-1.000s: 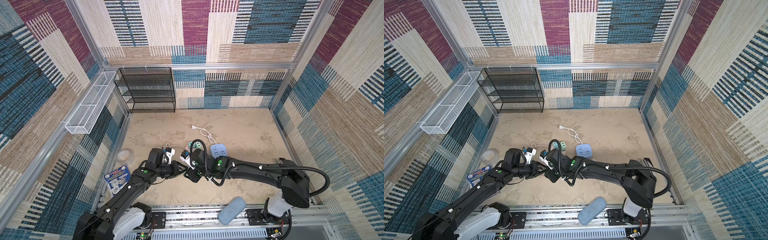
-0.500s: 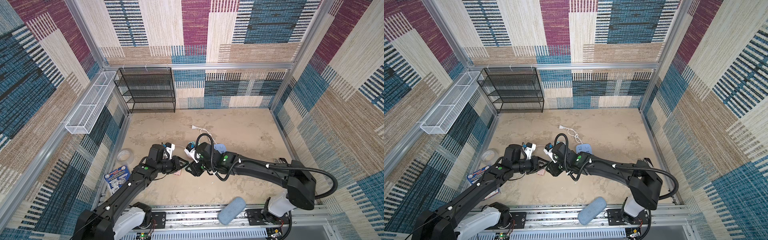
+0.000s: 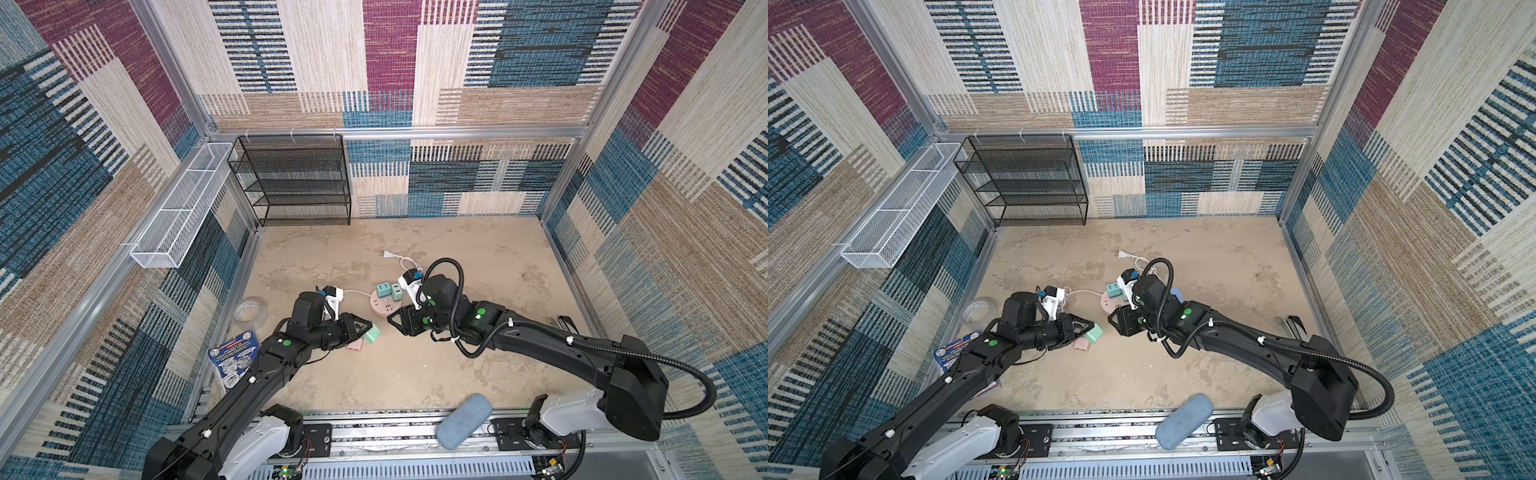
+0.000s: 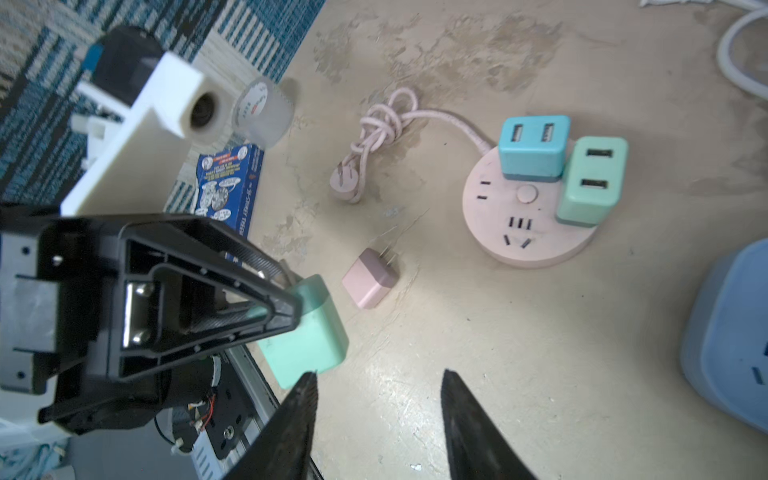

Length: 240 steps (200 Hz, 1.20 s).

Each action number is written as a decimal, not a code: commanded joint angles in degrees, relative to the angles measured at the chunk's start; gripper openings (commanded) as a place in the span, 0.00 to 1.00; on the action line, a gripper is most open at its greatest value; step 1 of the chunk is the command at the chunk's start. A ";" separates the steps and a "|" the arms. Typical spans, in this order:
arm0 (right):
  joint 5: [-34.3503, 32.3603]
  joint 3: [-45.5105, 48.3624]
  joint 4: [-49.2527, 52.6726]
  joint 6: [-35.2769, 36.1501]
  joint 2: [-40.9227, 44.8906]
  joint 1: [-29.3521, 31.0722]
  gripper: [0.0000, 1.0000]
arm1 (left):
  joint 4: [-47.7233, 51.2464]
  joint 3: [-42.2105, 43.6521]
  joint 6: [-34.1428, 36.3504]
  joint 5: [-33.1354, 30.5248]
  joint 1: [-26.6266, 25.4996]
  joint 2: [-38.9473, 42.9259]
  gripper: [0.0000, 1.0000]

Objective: Insert the plug

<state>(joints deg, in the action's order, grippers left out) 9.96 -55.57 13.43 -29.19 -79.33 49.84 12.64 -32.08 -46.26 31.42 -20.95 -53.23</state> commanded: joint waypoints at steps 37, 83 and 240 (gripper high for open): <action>8.05 10.70 -22.57 -16.21 5.72 -4.12 0.49 | -20.39 7.94 -18.13 -5.07 0.47 8.01 0.00; 12.94 14.32 -38.09 -25.86 2.94 -4.39 0.52 | -41.68 16.75 -31.50 -9.06 0.47 7.93 0.00; 22.32 13.31 -62.33 -41.39 -9.97 -4.50 0.53 | -53.74 13.75 -29.74 -7.29 -2.36 4.14 0.00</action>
<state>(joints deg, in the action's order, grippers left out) 30.13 -41.74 -42.83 -67.79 -88.58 45.39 -34.41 -17.89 -75.64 22.96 -22.74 -47.77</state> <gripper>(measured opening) 0.531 0.312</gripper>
